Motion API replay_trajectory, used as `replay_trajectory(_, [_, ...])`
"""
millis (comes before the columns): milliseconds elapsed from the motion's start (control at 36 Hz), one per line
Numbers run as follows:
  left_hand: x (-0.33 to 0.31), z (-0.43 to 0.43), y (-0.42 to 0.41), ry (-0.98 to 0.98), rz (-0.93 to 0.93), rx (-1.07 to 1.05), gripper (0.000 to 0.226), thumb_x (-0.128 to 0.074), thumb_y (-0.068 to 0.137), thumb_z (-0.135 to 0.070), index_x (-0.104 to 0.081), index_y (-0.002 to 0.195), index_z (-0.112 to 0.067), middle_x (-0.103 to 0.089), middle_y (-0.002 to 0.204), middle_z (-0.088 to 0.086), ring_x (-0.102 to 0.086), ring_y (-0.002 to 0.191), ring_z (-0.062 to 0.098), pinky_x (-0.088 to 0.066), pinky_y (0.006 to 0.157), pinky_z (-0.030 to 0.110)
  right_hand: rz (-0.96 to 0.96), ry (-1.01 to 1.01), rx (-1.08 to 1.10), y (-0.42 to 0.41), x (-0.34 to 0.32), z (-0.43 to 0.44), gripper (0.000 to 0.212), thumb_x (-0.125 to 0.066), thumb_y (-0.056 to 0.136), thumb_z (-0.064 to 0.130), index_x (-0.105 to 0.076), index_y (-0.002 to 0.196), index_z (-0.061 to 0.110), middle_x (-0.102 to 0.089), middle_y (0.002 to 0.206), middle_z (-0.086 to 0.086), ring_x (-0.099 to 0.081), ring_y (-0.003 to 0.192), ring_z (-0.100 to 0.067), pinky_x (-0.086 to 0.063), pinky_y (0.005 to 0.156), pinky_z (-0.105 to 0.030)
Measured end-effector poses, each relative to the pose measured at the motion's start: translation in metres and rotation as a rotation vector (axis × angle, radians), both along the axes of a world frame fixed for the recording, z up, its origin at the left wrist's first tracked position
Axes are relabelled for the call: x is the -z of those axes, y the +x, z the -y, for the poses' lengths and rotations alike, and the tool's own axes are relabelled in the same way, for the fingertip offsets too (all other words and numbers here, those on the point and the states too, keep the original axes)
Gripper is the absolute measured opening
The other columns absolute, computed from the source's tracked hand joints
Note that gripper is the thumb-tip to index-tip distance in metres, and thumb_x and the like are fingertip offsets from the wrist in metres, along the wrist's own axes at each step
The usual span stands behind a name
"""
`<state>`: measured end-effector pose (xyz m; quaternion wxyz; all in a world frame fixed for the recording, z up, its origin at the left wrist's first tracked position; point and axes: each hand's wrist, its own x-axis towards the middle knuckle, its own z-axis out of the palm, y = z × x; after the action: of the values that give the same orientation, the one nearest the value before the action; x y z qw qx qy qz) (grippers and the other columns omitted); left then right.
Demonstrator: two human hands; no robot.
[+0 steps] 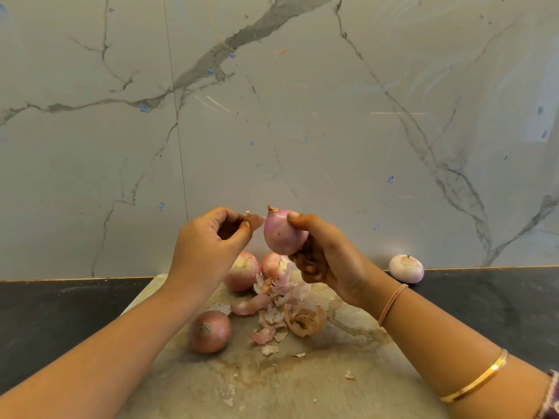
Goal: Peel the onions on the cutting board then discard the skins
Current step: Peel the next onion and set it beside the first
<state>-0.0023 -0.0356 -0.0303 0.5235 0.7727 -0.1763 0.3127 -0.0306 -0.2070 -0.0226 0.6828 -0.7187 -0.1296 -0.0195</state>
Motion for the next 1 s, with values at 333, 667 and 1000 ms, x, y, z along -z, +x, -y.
replay_trajectory(333, [0.0037,-0.0007,0.0016,0.241,0.031,0.058,0.040,-0.066,0.084,-0.013,-0.050,0.112,-0.038,-0.057,0.110,-0.018,-0.055,0.102,0.000,-0.049,0.079,0.017,-0.136,0.241,-0.042,0.0010,-0.0017,0.0047,0.044,-0.050,0.088,0.042,-0.059,0.104,0.001,-0.058,0.071,-0.007,-0.044,0.054,-0.011,-0.041,0.047,-0.020])
replay_trajectory(667, [0.0066,0.0013,0.0030,0.441,0.312,0.218,0.047,-0.070,0.074,-0.035,-0.050,0.117,-0.032,-0.056,0.115,-0.010,-0.055,0.104,0.004,-0.050,0.088,0.022,-0.150,0.119,0.046,0.0032,0.0003,-0.0029,0.054,-0.044,0.097,0.049,-0.055,0.122,0.001,-0.058,0.062,-0.005,-0.048,0.049,-0.009,-0.047,0.049,-0.019])
replay_trajectory(1000, [0.0056,-0.0008,-0.0001,0.455,0.366,0.237,0.034,-0.055,0.082,-0.047,-0.047,0.111,-0.032,-0.064,0.109,-0.004,-0.064,0.098,0.011,-0.056,0.082,0.033,-0.131,0.113,0.033,0.0049,-0.0015,0.0028,0.058,-0.045,0.096,0.050,-0.053,0.124,-0.001,-0.068,0.069,-0.012,-0.049,0.048,-0.010,-0.045,0.047,-0.019])
